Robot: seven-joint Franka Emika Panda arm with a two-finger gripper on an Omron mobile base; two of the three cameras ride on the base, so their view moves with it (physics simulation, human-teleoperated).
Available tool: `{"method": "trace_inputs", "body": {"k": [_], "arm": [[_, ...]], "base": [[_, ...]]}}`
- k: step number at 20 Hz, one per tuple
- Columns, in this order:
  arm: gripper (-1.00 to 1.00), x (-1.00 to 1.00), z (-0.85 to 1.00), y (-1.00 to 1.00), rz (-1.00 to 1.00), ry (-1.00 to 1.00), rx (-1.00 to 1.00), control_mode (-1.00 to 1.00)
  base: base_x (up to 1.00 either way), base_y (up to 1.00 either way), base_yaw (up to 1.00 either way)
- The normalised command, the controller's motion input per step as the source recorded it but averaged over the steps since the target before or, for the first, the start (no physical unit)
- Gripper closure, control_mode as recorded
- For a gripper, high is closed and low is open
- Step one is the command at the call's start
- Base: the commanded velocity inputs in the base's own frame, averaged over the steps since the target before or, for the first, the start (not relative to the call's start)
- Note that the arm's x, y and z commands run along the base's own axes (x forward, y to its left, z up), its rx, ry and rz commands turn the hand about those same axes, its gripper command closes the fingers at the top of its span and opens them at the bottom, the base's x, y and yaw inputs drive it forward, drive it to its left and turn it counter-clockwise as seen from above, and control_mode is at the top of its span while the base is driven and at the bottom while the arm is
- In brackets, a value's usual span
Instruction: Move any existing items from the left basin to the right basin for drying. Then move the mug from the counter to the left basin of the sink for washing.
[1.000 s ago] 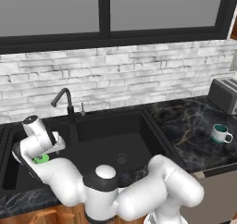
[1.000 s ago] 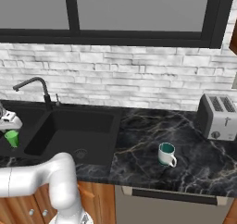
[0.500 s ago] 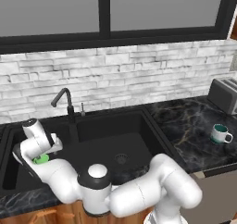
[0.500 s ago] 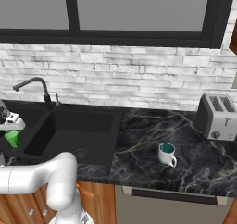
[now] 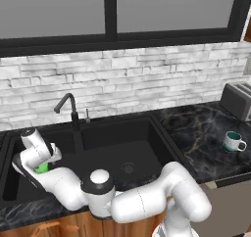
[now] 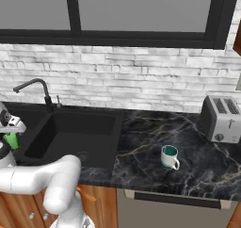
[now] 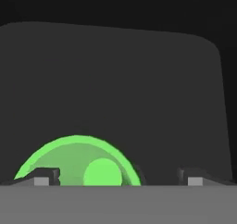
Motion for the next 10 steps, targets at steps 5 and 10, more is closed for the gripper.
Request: {"method": "trace_inputs", "body": {"k": [5,10], "arm": [[-1.00,-0.01,-0.17,0.02,0.00,0.00,0.04,-1.00],[-1.00,-0.38,-0.31,0.00,0.00,0.00,0.04,-1.00]], "base": [[0.00,0.00,0.00],[0.00,0.00,0.00]]}}
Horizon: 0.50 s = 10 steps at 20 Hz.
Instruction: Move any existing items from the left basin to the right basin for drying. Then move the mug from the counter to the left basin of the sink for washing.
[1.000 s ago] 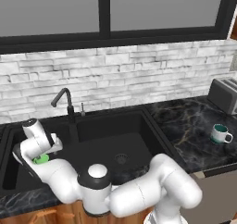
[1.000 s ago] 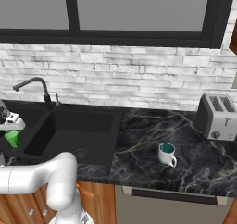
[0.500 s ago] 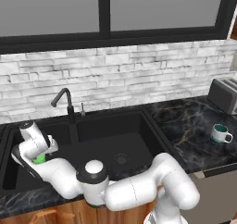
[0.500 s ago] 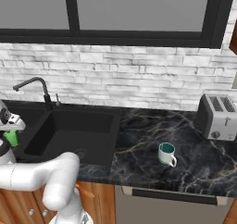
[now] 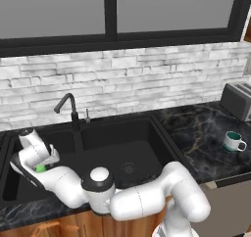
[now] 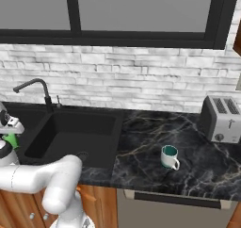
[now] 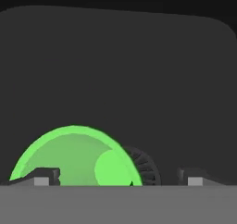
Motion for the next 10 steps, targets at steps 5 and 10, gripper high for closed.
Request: {"method": "trace_inputs", "body": {"k": [5,10], "arm": [[-1.00,-0.55,-0.34,-0.08,-0.01,0.00,0.06,-1.00],[1.00,-0.30,-0.24,-0.08,-0.01,0.00,0.03,-1.00]], "base": [[0.00,0.00,0.00],[0.00,0.00,0.00]]}}
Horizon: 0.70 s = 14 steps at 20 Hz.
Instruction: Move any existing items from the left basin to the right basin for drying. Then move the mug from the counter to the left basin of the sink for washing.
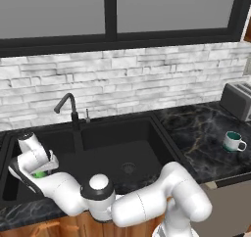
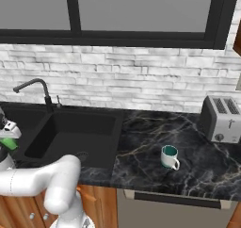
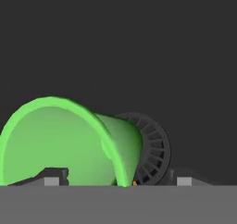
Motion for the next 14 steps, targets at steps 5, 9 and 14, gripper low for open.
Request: {"method": "trace_inputs", "body": {"k": [5,9,14], "arm": [[1.00,-0.02,-0.06,0.02,0.00,0.00,0.00,-1.00],[1.00,-0.14,0.01,0.00,0.00,-0.08,0.00,-1.00],[1.00,-0.16,0.30,-0.14,-0.05,-0.12,0.00,-1.00]], "base": [[0.00,0.00,0.00],[0.00,0.00,0.00],[0.00,0.00,0.00]]}}
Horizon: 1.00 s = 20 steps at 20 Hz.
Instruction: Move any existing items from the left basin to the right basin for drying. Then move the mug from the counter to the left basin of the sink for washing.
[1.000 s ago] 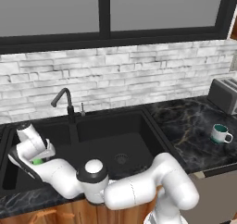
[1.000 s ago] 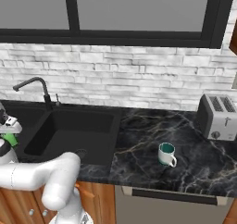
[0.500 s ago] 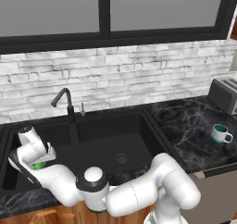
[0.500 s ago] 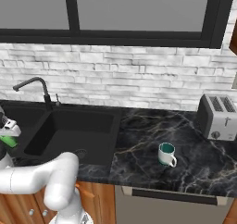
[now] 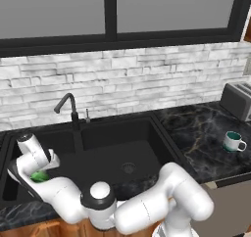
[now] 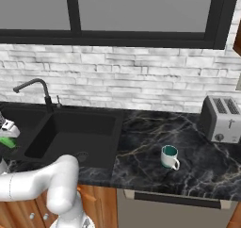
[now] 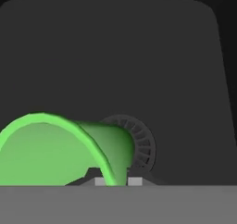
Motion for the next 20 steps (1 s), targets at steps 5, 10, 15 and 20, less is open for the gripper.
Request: {"method": "trace_inputs", "body": {"k": [5,10,15,20], "arm": [[1.00,-0.09,0.46,-0.16,-0.06,-0.08,0.04,-1.00],[1.00,-0.21,0.52,-0.15,-0.05,-0.08,0.08,-1.00],[1.00,-0.35,0.61,-0.13,-0.05,-0.11,0.04,-1.00],[1.00,-0.38,0.54,-0.21,-0.07,-0.11,0.03,-1.00]], "base": [[0.00,0.00,0.00],[0.00,0.00,0.00],[0.00,0.00,0.00],[0.00,0.00,0.00]]}}
